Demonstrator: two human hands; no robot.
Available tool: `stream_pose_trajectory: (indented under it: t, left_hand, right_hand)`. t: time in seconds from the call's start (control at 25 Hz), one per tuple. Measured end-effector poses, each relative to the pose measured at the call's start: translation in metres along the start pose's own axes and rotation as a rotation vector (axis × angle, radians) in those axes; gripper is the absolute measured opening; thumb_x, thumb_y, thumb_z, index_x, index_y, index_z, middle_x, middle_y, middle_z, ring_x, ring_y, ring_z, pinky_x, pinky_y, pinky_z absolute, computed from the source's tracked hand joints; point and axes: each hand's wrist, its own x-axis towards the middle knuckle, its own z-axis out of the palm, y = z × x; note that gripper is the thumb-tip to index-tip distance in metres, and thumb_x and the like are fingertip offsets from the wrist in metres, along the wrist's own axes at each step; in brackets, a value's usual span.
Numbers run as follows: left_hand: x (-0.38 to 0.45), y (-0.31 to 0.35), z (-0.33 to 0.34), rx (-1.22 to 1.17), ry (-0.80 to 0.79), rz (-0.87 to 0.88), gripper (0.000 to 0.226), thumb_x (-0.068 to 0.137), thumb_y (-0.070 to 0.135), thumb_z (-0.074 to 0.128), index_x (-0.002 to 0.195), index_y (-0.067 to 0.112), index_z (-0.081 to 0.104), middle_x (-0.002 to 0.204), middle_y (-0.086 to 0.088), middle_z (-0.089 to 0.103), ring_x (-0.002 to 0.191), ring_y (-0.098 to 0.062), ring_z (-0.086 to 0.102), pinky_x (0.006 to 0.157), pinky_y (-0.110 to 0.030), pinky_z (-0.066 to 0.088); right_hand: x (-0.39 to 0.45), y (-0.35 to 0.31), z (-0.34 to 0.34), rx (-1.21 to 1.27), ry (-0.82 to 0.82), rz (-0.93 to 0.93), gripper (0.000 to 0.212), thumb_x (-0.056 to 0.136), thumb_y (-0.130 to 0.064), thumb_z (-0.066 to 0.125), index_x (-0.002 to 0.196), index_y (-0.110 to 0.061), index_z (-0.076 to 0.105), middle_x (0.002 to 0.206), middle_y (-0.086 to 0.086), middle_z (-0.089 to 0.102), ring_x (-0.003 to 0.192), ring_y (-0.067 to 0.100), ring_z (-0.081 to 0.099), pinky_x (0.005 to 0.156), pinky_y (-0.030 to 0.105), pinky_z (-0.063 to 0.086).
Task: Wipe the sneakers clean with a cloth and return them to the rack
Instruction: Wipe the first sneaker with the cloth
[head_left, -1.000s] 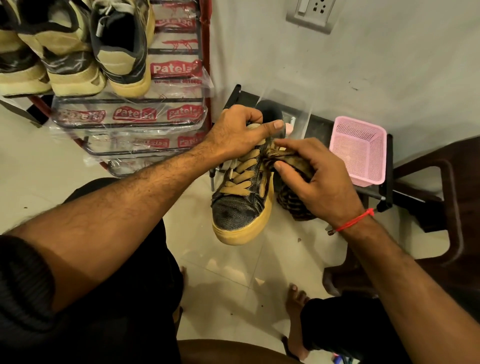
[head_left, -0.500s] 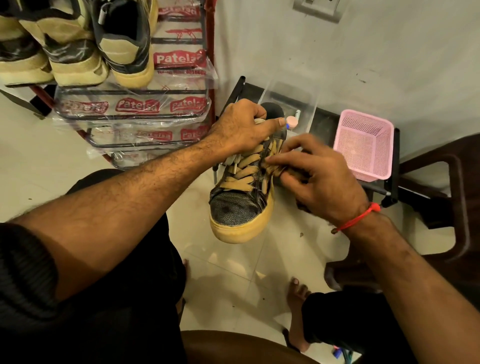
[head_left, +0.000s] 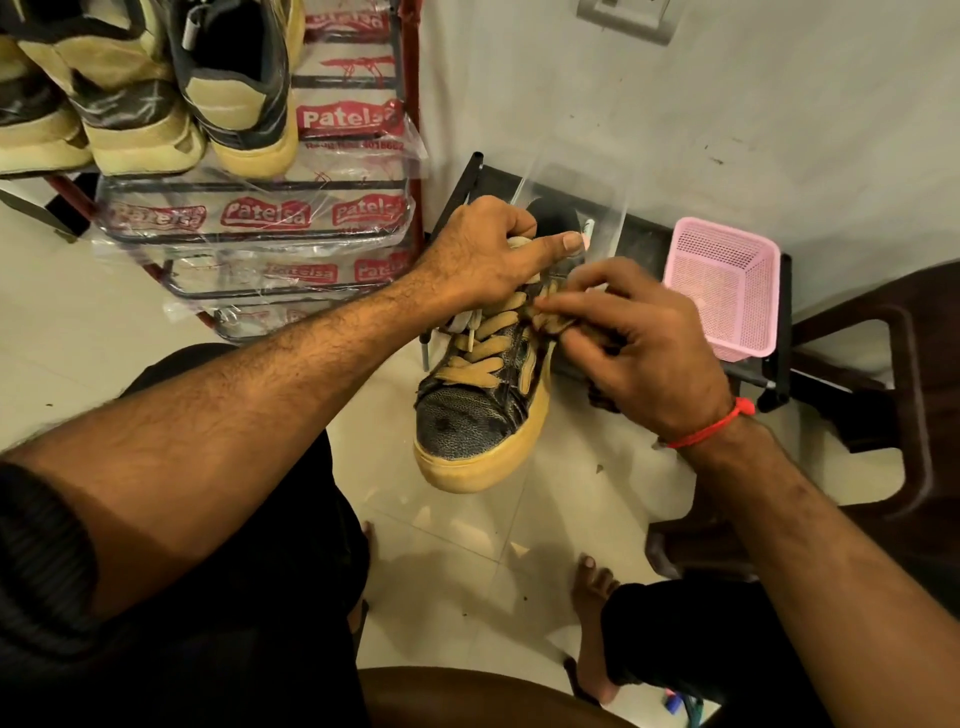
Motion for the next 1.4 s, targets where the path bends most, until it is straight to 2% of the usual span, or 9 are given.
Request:
stream_pose_trajectory:
  t: [0.16, 0.4, 0.56, 0.68, 0.92, 1.0, 1.12, 1.28, 1.4]
  left_hand:
    - [-0.002, 0.004, 0.007, -0.148, -0.049, 0.032, 0.065, 0.098, 0.059, 0.054, 0.074, -0.001, 0.061, 0.058, -0.001, 0.045, 0.054, -0.014, 0.043, 0.055, -0.029, 0.038]
    - [-0.005, -0.002, 0.003, -0.189, -0.133, 0.139, 0.057, 0.103, 0.043, 0.056, 0.062, 0.004, 0.052, 0.053, 0.0, 0.039, 0.048, -0.012, 0.035, 0.048, -0.025, 0.031]
    - [-0.004, -0.003, 0.007, -0.313, -0.066, 0.132, 0.058, 0.103, 0.037, 0.055, 0.075, -0.013, 0.058, 0.061, -0.018, 0.052, 0.055, -0.03, 0.047, 0.054, -0.033, 0.04]
    - [-0.007, -0.001, 0.011, -0.334, -0.039, 0.181, 0.064, 0.097, 0.046, 0.056, 0.079, -0.015, 0.063, 0.065, -0.033, 0.058, 0.059, -0.048, 0.055, 0.058, -0.047, 0.054]
    - [-0.006, 0.0, 0.008, -0.401, -0.061, 0.19, 0.058, 0.101, 0.037, 0.058, 0.071, -0.013, 0.06, 0.054, -0.011, 0.058, 0.057, -0.044, 0.056, 0.068, -0.067, 0.052]
    - [-0.005, 0.0, 0.007, -0.429, -0.057, 0.159, 0.061, 0.096, 0.044, 0.059, 0.075, -0.013, 0.062, 0.068, -0.031, 0.063, 0.071, -0.053, 0.062, 0.068, -0.062, 0.054]
    - [-0.009, 0.004, 0.007, -0.434, -0.051, 0.163, 0.053, 0.098, 0.038, 0.059, 0.067, -0.005, 0.061, 0.062, -0.028, 0.059, 0.066, -0.044, 0.065, 0.064, -0.05, 0.058]
    - [-0.015, 0.007, 0.009, -0.426, -0.049, 0.165, 0.049, 0.102, 0.027, 0.057, 0.065, -0.005, 0.058, 0.053, -0.009, 0.047, 0.046, -0.014, 0.044, 0.047, -0.023, 0.039]
    - [-0.015, 0.01, 0.01, -0.448, -0.012, 0.149, 0.048, 0.105, 0.024, 0.055, 0.069, -0.008, 0.061, 0.051, -0.012, 0.051, 0.043, -0.023, 0.045, 0.046, -0.027, 0.04]
  right_hand:
    - [0.0, 0.007, -0.002, -0.087, 0.218, 0.172, 0.023, 0.09, -0.01, 0.068, 0.111, -0.004, 0.075, 0.105, 0.013, 0.065, 0.092, 0.022, 0.064, 0.085, 0.008, 0.044]
    - [-0.01, -0.019, 0.009, 0.07, -0.052, -0.172, 0.024, 0.09, -0.01, 0.071, 0.113, -0.003, 0.074, 0.109, 0.013, 0.065, 0.097, 0.021, 0.065, 0.084, 0.032, 0.056]
    - [0.002, 0.013, -0.008, -0.022, 0.32, 0.138, 0.021, 0.092, -0.009, 0.069, 0.111, -0.006, 0.075, 0.104, 0.012, 0.067, 0.093, 0.017, 0.064, 0.083, 0.032, 0.055]
    - [0.001, 0.027, -0.023, -0.043, 0.438, 0.274, 0.018, 0.091, -0.01, 0.07, 0.108, -0.008, 0.076, 0.101, 0.01, 0.068, 0.092, 0.01, 0.061, 0.081, 0.033, 0.054]
    - [-0.005, -0.033, 0.01, 0.012, 0.084, -0.12, 0.026, 0.091, -0.009, 0.069, 0.116, -0.003, 0.072, 0.11, 0.015, 0.065, 0.098, 0.023, 0.065, 0.083, 0.033, 0.057]
    - [0.002, -0.012, -0.001, -0.048, 0.212, -0.015, 0.023, 0.092, -0.009, 0.068, 0.113, -0.003, 0.073, 0.107, 0.015, 0.066, 0.096, 0.02, 0.064, 0.083, 0.03, 0.056]
    - [0.006, 0.017, -0.021, -0.104, 0.425, 0.19, 0.019, 0.091, -0.008, 0.067, 0.108, -0.006, 0.076, 0.101, 0.013, 0.067, 0.09, 0.016, 0.063, 0.081, 0.03, 0.054]
    - [0.0, -0.015, 0.001, -0.06, 0.34, 0.105, 0.019, 0.091, -0.008, 0.069, 0.107, -0.002, 0.075, 0.104, 0.013, 0.067, 0.095, 0.014, 0.063, 0.087, 0.02, 0.053]
    - [0.007, 0.0, -0.015, -0.122, 0.372, 0.17, 0.018, 0.093, -0.011, 0.067, 0.107, -0.004, 0.075, 0.102, 0.012, 0.067, 0.09, 0.016, 0.063, 0.082, 0.019, 0.053]
